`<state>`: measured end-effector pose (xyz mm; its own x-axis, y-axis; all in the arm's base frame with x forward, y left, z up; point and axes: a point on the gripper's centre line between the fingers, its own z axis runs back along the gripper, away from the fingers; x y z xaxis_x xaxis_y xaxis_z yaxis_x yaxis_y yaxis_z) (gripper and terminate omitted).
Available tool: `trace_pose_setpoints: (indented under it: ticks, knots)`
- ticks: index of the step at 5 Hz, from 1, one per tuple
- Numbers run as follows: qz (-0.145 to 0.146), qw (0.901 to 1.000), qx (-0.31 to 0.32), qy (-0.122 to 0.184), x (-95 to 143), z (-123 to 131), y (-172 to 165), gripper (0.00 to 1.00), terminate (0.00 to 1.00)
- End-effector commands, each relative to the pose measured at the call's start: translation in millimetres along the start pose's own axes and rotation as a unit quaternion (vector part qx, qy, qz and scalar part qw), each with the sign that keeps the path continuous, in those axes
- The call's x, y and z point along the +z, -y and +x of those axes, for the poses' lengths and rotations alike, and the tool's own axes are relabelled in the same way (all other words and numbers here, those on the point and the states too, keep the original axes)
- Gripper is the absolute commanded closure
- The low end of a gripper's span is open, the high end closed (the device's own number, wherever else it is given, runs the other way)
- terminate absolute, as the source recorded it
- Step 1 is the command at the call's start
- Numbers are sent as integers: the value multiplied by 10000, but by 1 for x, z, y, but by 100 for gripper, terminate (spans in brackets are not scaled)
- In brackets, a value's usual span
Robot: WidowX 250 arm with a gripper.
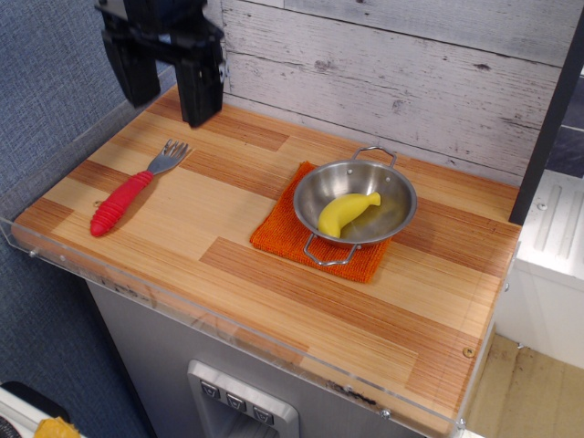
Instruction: Take the banana out of the wok and put it to the left.
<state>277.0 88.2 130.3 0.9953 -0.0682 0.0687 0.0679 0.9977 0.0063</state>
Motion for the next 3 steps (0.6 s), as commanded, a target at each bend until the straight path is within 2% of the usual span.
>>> trace_pose_setpoints:
  ticks: [1,3]
  knots:
    - [39,9993,-349,156,3,25,43,0,0]
    - [77,9971,-691,295,-7,39,89,0,0]
